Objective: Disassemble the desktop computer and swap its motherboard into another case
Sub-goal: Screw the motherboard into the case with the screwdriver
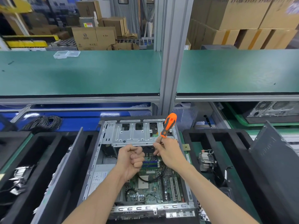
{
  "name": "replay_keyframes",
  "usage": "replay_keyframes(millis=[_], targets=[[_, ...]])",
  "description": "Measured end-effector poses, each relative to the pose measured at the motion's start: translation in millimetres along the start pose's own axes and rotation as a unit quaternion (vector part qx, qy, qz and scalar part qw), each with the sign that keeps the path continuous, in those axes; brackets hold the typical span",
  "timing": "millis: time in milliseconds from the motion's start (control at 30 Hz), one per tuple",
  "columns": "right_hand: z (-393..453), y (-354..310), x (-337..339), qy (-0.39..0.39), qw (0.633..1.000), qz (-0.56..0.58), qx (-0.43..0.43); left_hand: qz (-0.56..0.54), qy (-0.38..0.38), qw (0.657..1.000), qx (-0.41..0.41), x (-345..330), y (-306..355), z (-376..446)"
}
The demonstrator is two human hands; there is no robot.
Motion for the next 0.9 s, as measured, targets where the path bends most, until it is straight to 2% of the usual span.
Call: replay_keyframes(millis=[67,100,167,200,233,267,333,400,467,500,567,633,767,833,900], targets=[[0.5,-1.6,-2.5,-0.003,1.0,-0.002,0.002,0.102,0.054,0.992,-0.049,2.8,6.6,2.5],[0.9,-2.5,-3.5,-0.005,1.0,-0.004,0.005,0.123,0.074,0.987,-0.07,3.9,8.6,3.2],[1.0,-4.2,-5.2,-0.009,1.0,-0.007,0.01,0.097,0.104,0.987,-0.076,7.0,8.1,4.1],[0.8,-4.7,-5.7,-0.012,1.0,-0.008,0.01,0.12,0.118,0.981,-0.093,10.1,9.1,5.0],[0.7,-5.4,-6.0,-0.015,1.0,-0.01,0.011,0.19,0.134,0.964,-0.133,13.6,12.1,4.9],[0.9,-6.1,-5.9,-0.017,1.0,-0.009,0.012,0.286,0.134,0.931,-0.183,12.5,15.0,3.2],[1.6,-8.5,-4.2,-0.018,1.0,-0.001,0.017,0.471,0.107,0.831,-0.277,3.3,16.8,-1.0],[2.2,-14.1,-1.0,-0.016,0.999,0.005,0.03,0.581,0.073,0.743,-0.325,-6.9,13.1,-3.4],[3.2,-21.4,4.2,-0.011,0.999,0.011,0.046,0.616,0.072,0.698,-0.358,-10.4,13.6,-1.4],[3.1,-24.7,7.2,-0.008,0.999,0.013,0.051,0.615,0.072,0.692,-0.371,-13.1,14.2,-2.5],[1.6,-30.3,12.3,-0.006,0.998,0.018,0.053,0.588,0.071,0.702,-0.395,-20.4,15.2,-6.2],[-0.3,-35.0,17.4,-0.008,0.998,0.01,0.058,0.537,0.061,0.739,-0.403,-30.4,16.7,-12.4],[2.3,-46.9,43.6,0.019,0.997,0.004,0.075,0.475,0.046,0.78,-0.405,-57.0,20.0,-27.5],[6.0,-54.8,65.9,0.054,0.994,0.001,0.091,0.416,0.066,0.821,-0.385,-66.6,22.7,-31.3],[10.4,-60.3,91.1,0.1,0.99,0.015,0.095,0.329,0.077,0.883,-0.325,-73.3,17.7,-30.2]])
Point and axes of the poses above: each hand's wrist, its own z-axis towards the middle knuckle, its own x-axis out of the back of the hand, y = z × x, the point moved 6 cm from there along z, towards the middle knuckle, and after that the axes turned 13 degrees about y, right-handed, at the moved point
